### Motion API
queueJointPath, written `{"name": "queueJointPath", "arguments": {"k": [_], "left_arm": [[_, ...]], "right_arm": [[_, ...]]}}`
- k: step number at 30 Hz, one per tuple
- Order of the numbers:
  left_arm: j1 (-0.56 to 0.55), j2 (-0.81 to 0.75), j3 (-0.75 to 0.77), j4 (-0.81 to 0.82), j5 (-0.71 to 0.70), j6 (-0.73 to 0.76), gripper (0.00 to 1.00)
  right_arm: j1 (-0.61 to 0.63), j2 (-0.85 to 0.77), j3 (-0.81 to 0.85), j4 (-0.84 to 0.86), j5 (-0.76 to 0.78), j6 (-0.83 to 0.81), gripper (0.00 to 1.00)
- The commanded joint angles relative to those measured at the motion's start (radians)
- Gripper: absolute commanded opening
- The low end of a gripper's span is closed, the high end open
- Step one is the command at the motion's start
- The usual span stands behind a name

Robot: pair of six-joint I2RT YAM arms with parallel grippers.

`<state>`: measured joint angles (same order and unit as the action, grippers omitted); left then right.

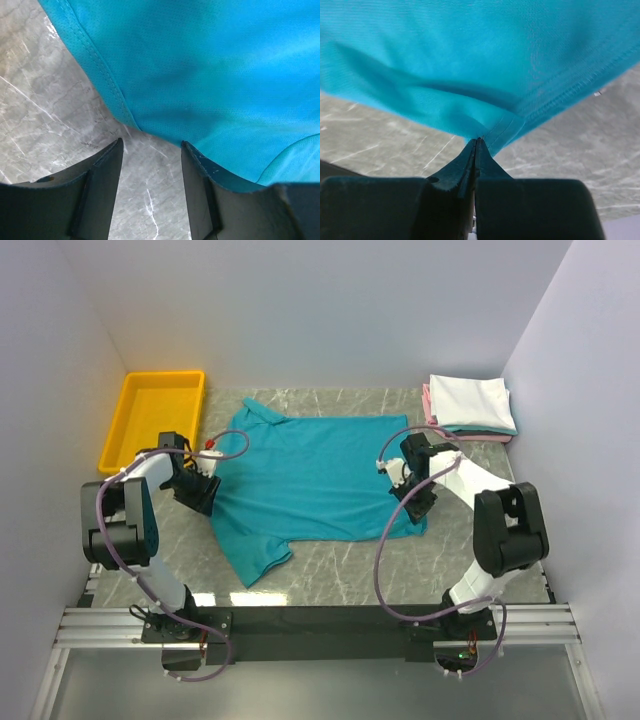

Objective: Fold and stack the t-shirts
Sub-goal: Flatten the tshirt out

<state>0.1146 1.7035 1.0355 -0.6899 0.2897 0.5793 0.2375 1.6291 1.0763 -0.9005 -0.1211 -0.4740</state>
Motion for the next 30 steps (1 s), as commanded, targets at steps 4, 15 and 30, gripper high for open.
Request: {"name": "queueJointPath", "arguments": {"k": [4, 15, 30], "left_arm": [[0.007, 0.022, 0.018, 0.018, -0.021, -0.01, 0.55], [0.019, -0.077, 0.038, -0.03, 0.106, 0.03, 0.57], [0.017, -0.087, 0.063, -0.022, 0.166, 0.045, 0.68]], "right_arm": [[-0.009, -0.014, -0.036, 0.012, 0.026, -0.031, 0.13], [-0.116, -0.19, -0.05, -0.097, -0.121, 0.037, 0.39], [-0.188, 0.009, -0.067, -0.083, -0.195, -0.055, 0.46]]}}
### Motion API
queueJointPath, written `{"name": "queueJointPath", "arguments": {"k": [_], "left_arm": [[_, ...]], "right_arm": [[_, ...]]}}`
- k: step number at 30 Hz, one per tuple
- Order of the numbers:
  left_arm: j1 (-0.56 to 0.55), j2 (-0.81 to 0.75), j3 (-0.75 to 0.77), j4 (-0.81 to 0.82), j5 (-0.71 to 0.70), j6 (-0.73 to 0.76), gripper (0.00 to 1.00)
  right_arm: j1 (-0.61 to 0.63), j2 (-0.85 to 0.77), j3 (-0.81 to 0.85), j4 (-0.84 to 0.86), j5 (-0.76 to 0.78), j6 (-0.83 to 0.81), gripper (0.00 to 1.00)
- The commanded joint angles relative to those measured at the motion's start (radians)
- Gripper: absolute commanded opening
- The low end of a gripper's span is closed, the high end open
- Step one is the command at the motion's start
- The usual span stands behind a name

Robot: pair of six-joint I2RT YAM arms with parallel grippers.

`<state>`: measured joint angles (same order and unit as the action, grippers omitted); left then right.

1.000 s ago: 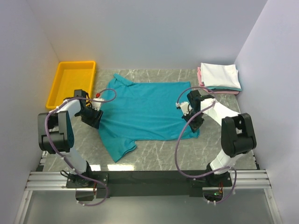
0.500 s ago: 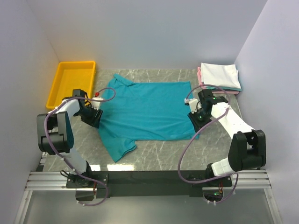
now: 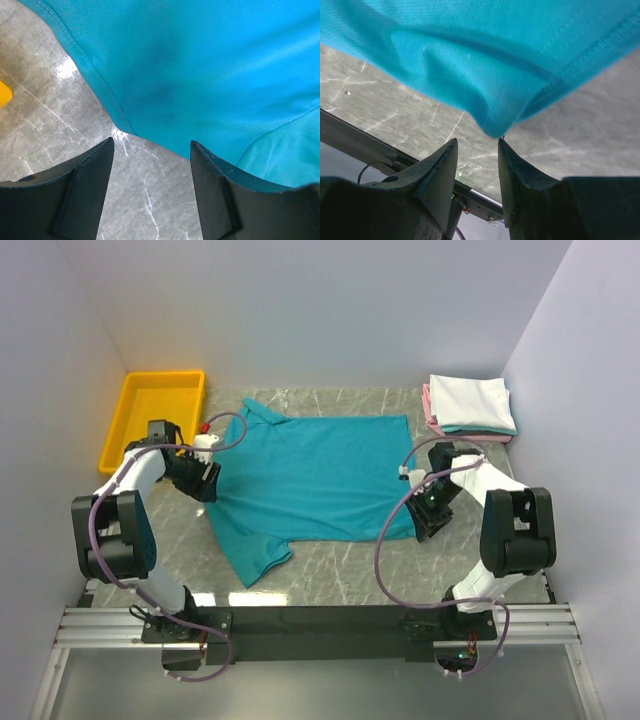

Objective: Fold and stack the t-shirts
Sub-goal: Flatten the tshirt out

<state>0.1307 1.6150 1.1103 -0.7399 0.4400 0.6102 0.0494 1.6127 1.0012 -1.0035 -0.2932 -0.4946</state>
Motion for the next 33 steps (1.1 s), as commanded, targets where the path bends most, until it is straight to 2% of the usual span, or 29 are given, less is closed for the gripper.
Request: {"name": "queueJointPath", "arguments": {"k": [1, 2, 5, 7, 8, 18, 23, 26, 27, 28, 29, 31, 33], "left_arm": [[0.001, 0.012, -0.017, 0.037, -0.007, 0.008, 0.68], [0.001, 0.019, -0.024, 0.046, -0.023, 0.005, 0.68], [0.0, 0.049, -0.033, 0.079, -0.066, -0.013, 0.64], [0.001, 0.078, -0.032, 0.085, -0.083, -0.023, 0.61], [0.001, 0.088, -0.032, 0.088, -0.092, -0.024, 0.61], [0.02, 0.181, -0.029, 0.137, -0.219, -0.013, 0.52], [0.023, 0.217, 0.0, 0.131, -0.216, -0.007, 0.51], [0.024, 0.194, 0.008, 0.1, -0.166, 0.04, 0.53], [0.026, 0.162, 0.01, 0.059, -0.14, 0.054, 0.54], [0.026, 0.142, 0.019, 0.03, -0.085, 0.066, 0.56], [0.026, 0.122, 0.025, -0.002, -0.054, 0.097, 0.57], [0.026, 0.059, 0.043, -0.068, 0.0, 0.103, 0.59], [0.024, 0.013, 0.054, -0.091, 0.022, 0.092, 0.59]], "right_arm": [[0.001, 0.033, 0.01, 0.02, -0.038, -0.036, 0.45], [0.003, 0.041, 0.014, 0.02, -0.041, -0.038, 0.41], [0.001, 0.075, 0.014, 0.02, -0.027, -0.048, 0.14], [-0.003, 0.073, 0.007, 0.017, -0.015, -0.062, 0.01], [-0.008, 0.063, 0.002, 0.013, -0.009, -0.067, 0.0], [-0.045, -0.037, -0.046, -0.069, 0.107, -0.183, 0.0], [-0.043, 0.013, -0.059, -0.076, 0.115, -0.205, 0.0], [-0.022, 0.027, -0.052, -0.102, 0.086, -0.209, 0.0], [-0.013, 0.02, -0.047, -0.125, 0.078, -0.214, 0.05], [-0.005, 0.012, -0.027, -0.139, 0.071, -0.219, 0.19], [-0.005, -0.006, -0.009, -0.155, 0.065, -0.228, 0.24], [-0.017, -0.022, 0.081, -0.191, 0.063, -0.229, 0.3], [-0.031, -0.024, 0.155, -0.204, 0.037, -0.204, 0.31]]}}
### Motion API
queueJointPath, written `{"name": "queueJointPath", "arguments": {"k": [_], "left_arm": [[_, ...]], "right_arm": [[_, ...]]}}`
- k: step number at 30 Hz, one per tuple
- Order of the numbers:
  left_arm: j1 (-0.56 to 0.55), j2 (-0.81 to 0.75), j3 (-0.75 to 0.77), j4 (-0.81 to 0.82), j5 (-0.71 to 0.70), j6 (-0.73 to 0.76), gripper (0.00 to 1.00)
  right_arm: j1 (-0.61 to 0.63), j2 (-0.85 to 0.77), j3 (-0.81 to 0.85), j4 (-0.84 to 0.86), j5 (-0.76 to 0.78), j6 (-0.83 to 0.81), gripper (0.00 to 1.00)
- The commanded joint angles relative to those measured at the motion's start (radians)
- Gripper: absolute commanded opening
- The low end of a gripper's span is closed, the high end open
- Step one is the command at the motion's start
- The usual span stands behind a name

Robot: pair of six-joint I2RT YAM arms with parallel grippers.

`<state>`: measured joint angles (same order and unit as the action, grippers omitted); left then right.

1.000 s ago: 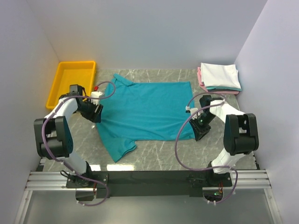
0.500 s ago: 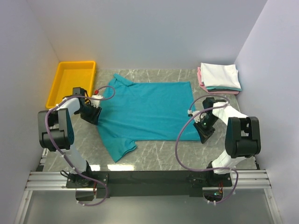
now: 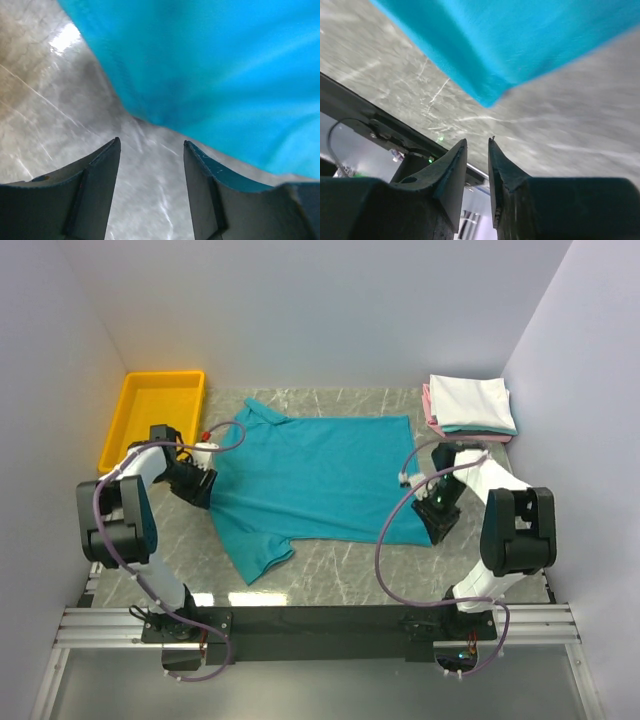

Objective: Fold and stack the t-shirts
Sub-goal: Flatten the tshirt out

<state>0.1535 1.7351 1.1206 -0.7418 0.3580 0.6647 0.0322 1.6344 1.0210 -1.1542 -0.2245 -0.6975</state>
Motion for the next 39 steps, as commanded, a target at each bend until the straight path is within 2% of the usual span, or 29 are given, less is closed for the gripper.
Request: {"name": "queueJointPath", "arguments": {"k": [1, 4, 10, 15, 19, 25, 29, 31, 34, 37, 39], "left_arm": [[-0.002, -0.115, 0.048, -0.093, 0.11, 0.032, 0.59], [-0.022, -0.126, 0.044, -0.091, 0.14, 0.003, 0.59], [-0.114, -0.131, -0.048, -0.019, 0.147, -0.072, 0.58], [-0.199, -0.146, -0.143, 0.021, 0.063, -0.08, 0.57], [-0.204, -0.143, -0.2, 0.009, -0.008, -0.042, 0.56], [-0.204, -0.212, -0.334, -0.039, -0.125, 0.047, 0.55], [-0.204, -0.273, -0.374, -0.103, -0.131, 0.085, 0.54], [-0.204, -0.292, -0.361, -0.142, -0.116, 0.104, 0.56], [-0.204, -0.312, -0.277, -0.212, 0.002, 0.145, 0.6], [-0.203, -0.295, -0.115, -0.268, 0.126, 0.116, 0.65], [-0.203, -0.266, 0.014, -0.223, 0.183, 0.078, 0.67]], "right_arm": [[-0.014, -0.024, 0.208, -0.055, -0.042, 0.01, 0.31], [0.001, 0.039, 0.319, -0.023, -0.087, 0.084, 0.26], [0.1, 0.186, 0.402, 0.125, -0.101, 0.255, 0.2], [0.143, 0.283, 0.424, 0.226, -0.044, 0.322, 0.2], [0.149, 0.352, 0.413, 0.249, 0.0, 0.335, 0.19], [0.159, 0.309, 0.317, 0.237, 0.013, 0.311, 0.19], [0.187, 0.248, 0.249, 0.22, 0.01, 0.285, 0.2], [0.19, 0.219, 0.24, 0.22, 0.005, 0.268, 0.21], [0.189, 0.203, 0.293, 0.208, -0.01, 0.26, 0.22], [0.175, 0.193, 0.399, 0.214, -0.022, 0.277, 0.25], [0.17, 0.208, 0.497, 0.24, -0.01, 0.292, 0.29]]}}
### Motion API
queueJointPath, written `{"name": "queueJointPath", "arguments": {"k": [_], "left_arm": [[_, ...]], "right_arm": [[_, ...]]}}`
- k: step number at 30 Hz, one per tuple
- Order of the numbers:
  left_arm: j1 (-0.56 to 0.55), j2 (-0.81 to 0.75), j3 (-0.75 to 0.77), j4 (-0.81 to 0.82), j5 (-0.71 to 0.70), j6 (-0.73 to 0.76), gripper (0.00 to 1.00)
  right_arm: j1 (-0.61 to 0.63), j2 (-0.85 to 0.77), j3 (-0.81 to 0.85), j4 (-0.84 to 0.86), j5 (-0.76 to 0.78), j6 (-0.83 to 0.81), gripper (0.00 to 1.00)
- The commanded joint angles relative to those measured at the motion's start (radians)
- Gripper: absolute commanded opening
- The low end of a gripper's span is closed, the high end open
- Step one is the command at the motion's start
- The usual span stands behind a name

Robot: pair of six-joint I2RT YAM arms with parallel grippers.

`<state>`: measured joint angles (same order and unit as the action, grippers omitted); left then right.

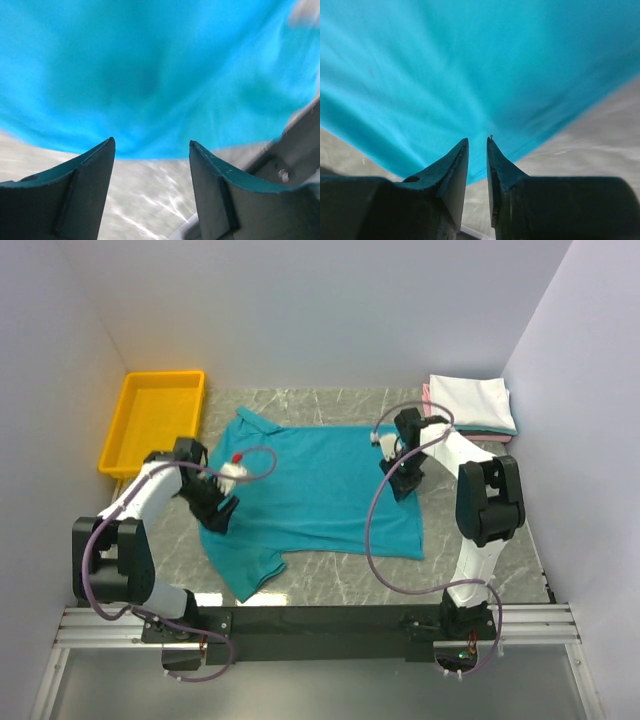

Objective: Fold and stack the t-shirts
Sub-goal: Flatten the tshirt out

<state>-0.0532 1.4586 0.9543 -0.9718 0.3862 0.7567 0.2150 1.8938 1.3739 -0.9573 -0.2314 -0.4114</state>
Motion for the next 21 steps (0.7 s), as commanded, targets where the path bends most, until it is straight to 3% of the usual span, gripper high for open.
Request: {"name": "queueJointPath", "arguments": {"k": [1, 6, 13, 21], "left_arm": [[0.006, 0.023, 0.219, 0.039, 0.164, -0.075, 0.67], [0.026, 0.184, 0.45, 0.322, 0.158, -0.287, 0.71], [0.052, 0.491, 0.757, 0.577, 0.077, -0.587, 0.72], [0.052, 0.824, 1.081, 0.669, -0.052, -0.72, 0.72]], "right_arm": [[-0.017, -0.023, 0.183, 0.051, 0.009, 0.017, 0.29], [-0.026, 0.112, 0.44, 0.115, 0.081, 0.075, 0.31], [-0.034, 0.354, 0.697, 0.216, 0.214, 0.172, 0.37], [-0.045, 0.501, 0.83, 0.308, 0.322, 0.212, 0.41]]}}
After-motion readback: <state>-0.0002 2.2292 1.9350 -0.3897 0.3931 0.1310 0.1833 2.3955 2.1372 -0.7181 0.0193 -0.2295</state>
